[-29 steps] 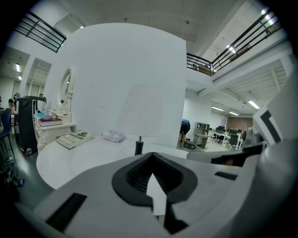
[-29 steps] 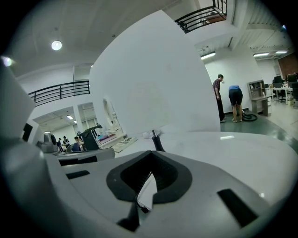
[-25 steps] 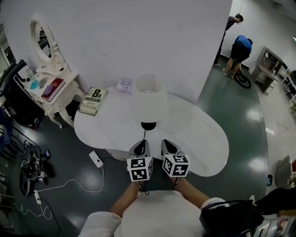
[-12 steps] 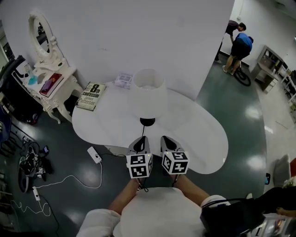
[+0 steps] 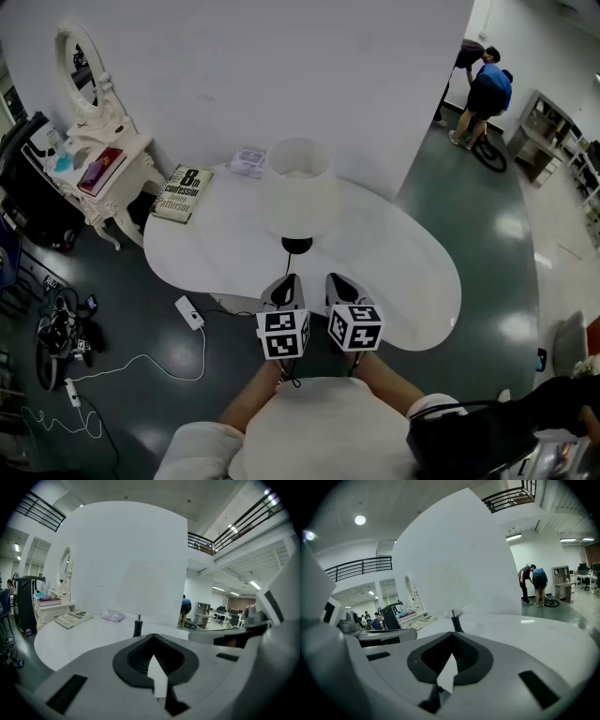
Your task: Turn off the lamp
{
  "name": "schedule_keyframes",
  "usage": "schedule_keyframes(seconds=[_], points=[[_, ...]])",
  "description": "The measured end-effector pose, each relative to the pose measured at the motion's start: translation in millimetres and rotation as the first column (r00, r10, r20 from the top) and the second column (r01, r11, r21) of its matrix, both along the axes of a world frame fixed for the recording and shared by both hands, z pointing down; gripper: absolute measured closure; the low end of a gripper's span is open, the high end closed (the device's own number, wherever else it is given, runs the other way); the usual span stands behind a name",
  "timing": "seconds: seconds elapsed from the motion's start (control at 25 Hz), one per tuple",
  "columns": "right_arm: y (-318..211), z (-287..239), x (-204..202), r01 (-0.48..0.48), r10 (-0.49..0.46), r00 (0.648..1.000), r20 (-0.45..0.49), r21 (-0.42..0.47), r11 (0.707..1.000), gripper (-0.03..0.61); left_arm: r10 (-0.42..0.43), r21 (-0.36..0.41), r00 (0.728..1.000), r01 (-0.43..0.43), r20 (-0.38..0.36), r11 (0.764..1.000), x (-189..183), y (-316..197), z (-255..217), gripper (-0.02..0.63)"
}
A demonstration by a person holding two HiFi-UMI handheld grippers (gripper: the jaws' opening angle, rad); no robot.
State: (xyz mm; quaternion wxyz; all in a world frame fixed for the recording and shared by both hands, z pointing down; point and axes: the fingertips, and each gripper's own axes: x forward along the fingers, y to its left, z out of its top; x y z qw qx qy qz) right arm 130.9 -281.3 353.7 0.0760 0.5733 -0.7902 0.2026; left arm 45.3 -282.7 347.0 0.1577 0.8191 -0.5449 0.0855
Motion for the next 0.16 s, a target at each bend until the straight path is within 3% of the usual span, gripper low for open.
schedule_keyframes(seconds=[0.16], points=[[0.0, -0.1, 0.0, -0.003, 0.003, 1.0, 0.0, 0.001, 1.0, 0.58, 0.003, 0.001, 1.0, -0.003, -0.001, 1.0, 0.1, -1.0, -0.2, 0.606]])
